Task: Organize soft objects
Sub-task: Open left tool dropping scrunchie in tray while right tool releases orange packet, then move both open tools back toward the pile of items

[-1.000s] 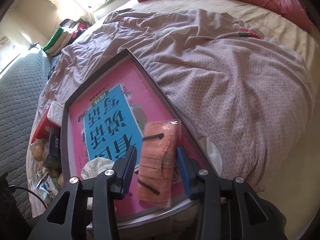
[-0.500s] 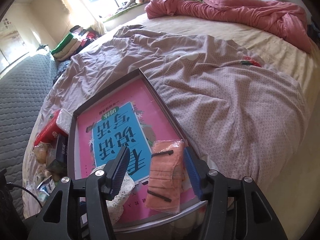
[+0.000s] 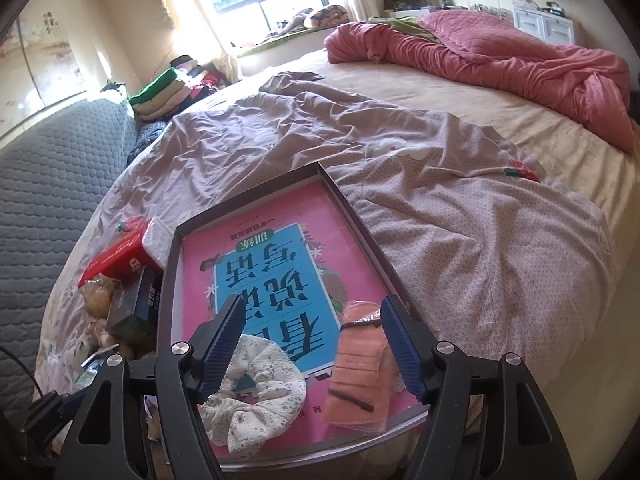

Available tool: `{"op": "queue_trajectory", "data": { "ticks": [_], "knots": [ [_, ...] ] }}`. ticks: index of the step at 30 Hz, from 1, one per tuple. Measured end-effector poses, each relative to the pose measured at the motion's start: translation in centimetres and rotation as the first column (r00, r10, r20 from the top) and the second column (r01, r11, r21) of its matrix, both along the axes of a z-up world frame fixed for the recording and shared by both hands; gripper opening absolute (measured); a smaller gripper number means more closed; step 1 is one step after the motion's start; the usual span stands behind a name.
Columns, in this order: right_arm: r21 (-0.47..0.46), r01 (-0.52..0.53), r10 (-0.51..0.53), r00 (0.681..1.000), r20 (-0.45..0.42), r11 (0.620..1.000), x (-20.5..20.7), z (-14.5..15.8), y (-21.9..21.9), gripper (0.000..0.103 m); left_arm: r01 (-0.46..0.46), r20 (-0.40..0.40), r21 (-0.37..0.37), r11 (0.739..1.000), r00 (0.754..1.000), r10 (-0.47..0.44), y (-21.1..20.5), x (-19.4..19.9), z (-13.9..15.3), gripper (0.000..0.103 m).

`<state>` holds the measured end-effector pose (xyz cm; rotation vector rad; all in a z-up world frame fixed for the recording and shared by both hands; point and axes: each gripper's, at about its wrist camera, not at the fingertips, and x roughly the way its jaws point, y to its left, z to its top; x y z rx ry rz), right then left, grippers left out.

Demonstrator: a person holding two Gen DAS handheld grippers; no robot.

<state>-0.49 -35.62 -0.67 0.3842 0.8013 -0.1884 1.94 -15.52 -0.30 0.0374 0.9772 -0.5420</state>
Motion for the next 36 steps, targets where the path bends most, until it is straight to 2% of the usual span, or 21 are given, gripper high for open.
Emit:
{"op": "queue_trajectory", "data": {
  "ticks": [7,13,27,36],
  "knots": [
    [-0.013,-0.025,0.025,0.999,0.027,1.0,-0.2,0.6,1.2,0.074,-0.057,0.027,0.043,0.997,0.998,0.055,2.0,-0.1,0.3,0.062],
    [-0.041,-0.073,0.076,0.994,0.074,0.996,-0.5,2.5,3.4,0.075,-0.107,0.061,0.068,0.992,0.993,0.103,3.5,-0.3,0.8,0.063],
    [-0.131,-0.191,0.21,0.966,0.151,0.973,-1.2,6.1,9.5,0.076,-0.212,0.082,0.063,0.975,0.975,0.207,7.6,-0.2,2.1,0.068],
    [-0.163,-0.231,0.258,0.951,0.172,0.959,-1.5,7.4,11.4,0.076,-0.3,0.089,0.035,0.953,0.951,0.296,11.6,0.6,3.6,0.068]
  ]
}}
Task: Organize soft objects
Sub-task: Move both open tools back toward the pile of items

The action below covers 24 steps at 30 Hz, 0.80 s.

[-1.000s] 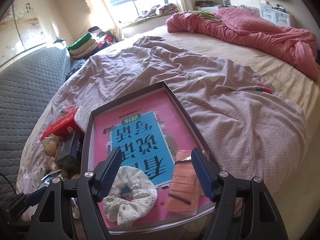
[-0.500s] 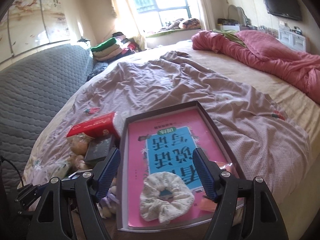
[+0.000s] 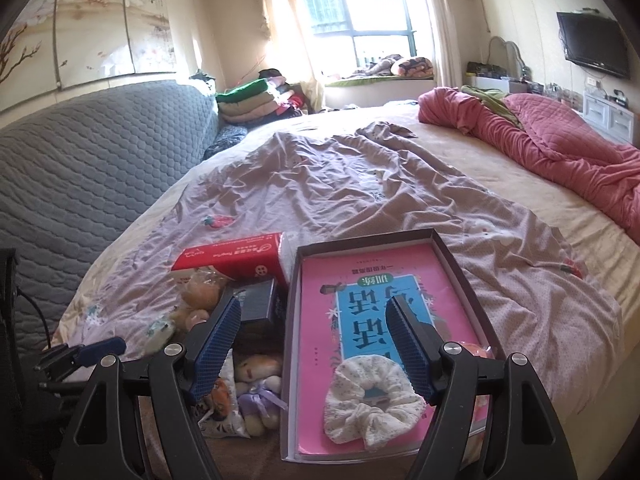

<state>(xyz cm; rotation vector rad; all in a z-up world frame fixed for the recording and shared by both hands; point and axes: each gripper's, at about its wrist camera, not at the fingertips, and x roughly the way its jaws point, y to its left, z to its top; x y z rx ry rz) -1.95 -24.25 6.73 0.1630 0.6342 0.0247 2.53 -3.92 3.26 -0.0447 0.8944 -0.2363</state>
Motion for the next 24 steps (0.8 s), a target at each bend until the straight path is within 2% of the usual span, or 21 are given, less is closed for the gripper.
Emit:
{"op": "queue_trajectory", "data": {
  "ticks": [8,14,24],
  "knots": [
    [0.0,-0.034,0.034,0.999,0.005,0.999,0.2,0.6,1.0,0.076,-0.11,0.01,-0.022,0.994,0.994,0.11,4.9,0.9,0.9,0.068],
    [-0.007,-0.074,0.074,0.997,-0.011,0.997,0.6,0.3,2.5,0.076,-0.176,-0.006,-0.032,0.984,0.984,0.175,8.0,1.5,0.3,0.068],
    [-0.029,-0.145,0.143,0.986,-0.085,0.989,1.5,-2.0,5.1,0.077,-0.206,-0.033,-0.028,0.978,0.978,0.205,10.1,2.0,-1.3,0.068]
  ]
}}
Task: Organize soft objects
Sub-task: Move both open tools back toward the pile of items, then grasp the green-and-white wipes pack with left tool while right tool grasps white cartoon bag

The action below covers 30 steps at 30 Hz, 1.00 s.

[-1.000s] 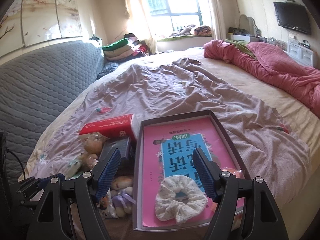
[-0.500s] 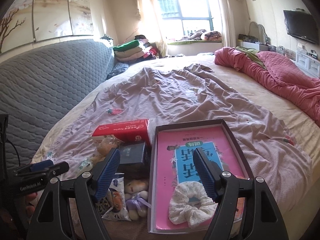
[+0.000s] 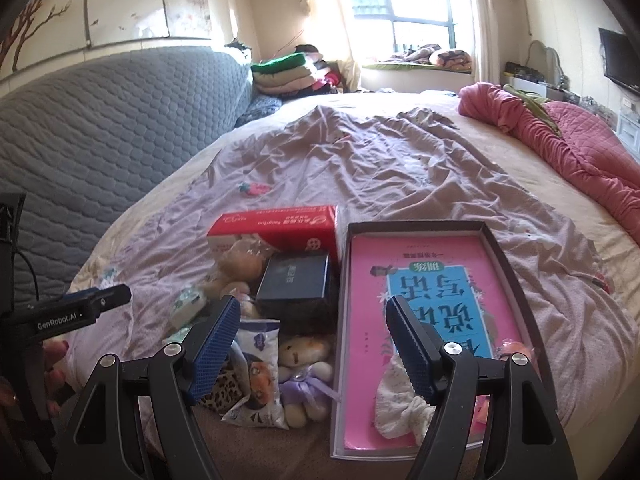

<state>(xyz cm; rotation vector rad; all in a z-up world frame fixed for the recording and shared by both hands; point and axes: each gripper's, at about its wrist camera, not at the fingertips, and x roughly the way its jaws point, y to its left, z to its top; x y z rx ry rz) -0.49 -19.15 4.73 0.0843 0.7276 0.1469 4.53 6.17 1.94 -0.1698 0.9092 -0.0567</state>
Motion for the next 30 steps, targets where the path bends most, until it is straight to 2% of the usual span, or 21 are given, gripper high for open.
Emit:
{"op": "queue_trajectory", "data": {
  "ticks": [3,11,22,30],
  "knots": [
    [-0.01,-0.02,0.02,1.0,-0.019,1.0,0.2,-0.8,0.7,0.077,-0.001,-0.029,-0.007,1.0,1.0,0.001,0.1,0.3,-0.8,0.068],
    [-0.035,-0.071,0.069,0.995,-0.066,0.997,0.4,-2.8,2.5,0.077,0.028,-0.04,-0.021,0.999,0.999,-0.029,-0.4,0.7,-2.1,0.068],
    [-0.059,-0.118,0.107,0.98,-0.168,0.991,1.9,-6.8,4.7,0.077,0.061,-0.092,-0.091,0.994,0.993,-0.07,-0.2,3.9,-5.3,0.069],
    [-0.063,-0.12,0.105,0.974,-0.2,0.991,3.2,-8.2,5.2,0.077,0.1,-0.105,-0.054,0.994,0.989,-0.105,-1.2,6.0,-6.6,0.072]
  ]
}}
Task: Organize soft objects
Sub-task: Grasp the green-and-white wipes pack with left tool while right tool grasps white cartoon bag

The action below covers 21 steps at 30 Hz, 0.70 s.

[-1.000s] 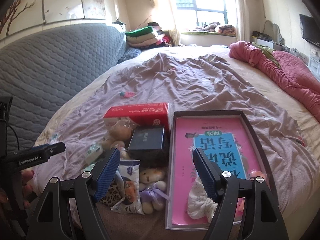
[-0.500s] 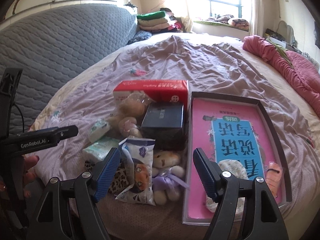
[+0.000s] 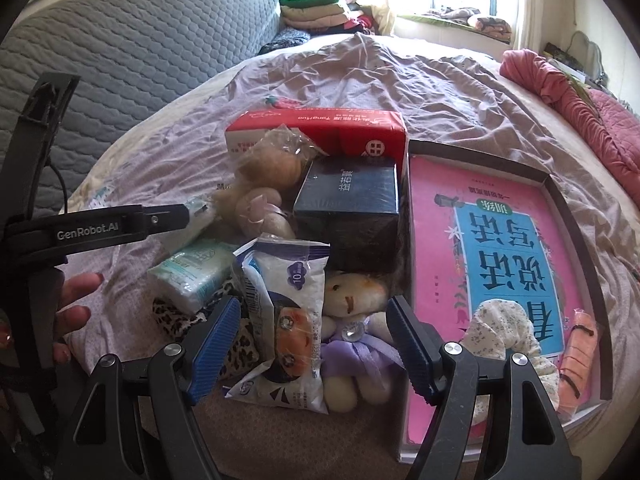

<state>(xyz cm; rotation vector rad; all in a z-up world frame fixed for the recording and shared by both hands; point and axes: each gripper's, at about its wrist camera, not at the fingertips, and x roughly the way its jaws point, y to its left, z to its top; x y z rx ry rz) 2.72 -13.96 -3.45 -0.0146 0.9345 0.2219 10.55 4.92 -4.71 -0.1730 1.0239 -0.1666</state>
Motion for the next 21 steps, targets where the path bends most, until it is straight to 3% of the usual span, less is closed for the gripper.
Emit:
{"op": "queue_trajectory", "data": {
  "ticks": [10,16,21],
  "knots": [
    [-0.015,0.009,-0.009,1.0,-0.024,1.0,1.4,-1.4,1.0,0.077,0.05,-0.012,0.098,0.994,0.999,-0.049,-2.0,0.9,-1.2,0.073],
    [0.009,0.01,-0.009,0.999,-0.036,1.0,2.0,-2.1,0.9,0.076,0.047,-0.03,0.108,0.993,0.999,-0.044,-2.0,1.4,-1.9,0.073],
    [0.0,-0.008,0.008,1.0,-0.015,1.0,2.0,-2.1,1.1,0.066,0.053,-0.036,0.102,0.993,0.998,-0.05,-2.0,1.4,-2.1,0.073]
  ]
}}
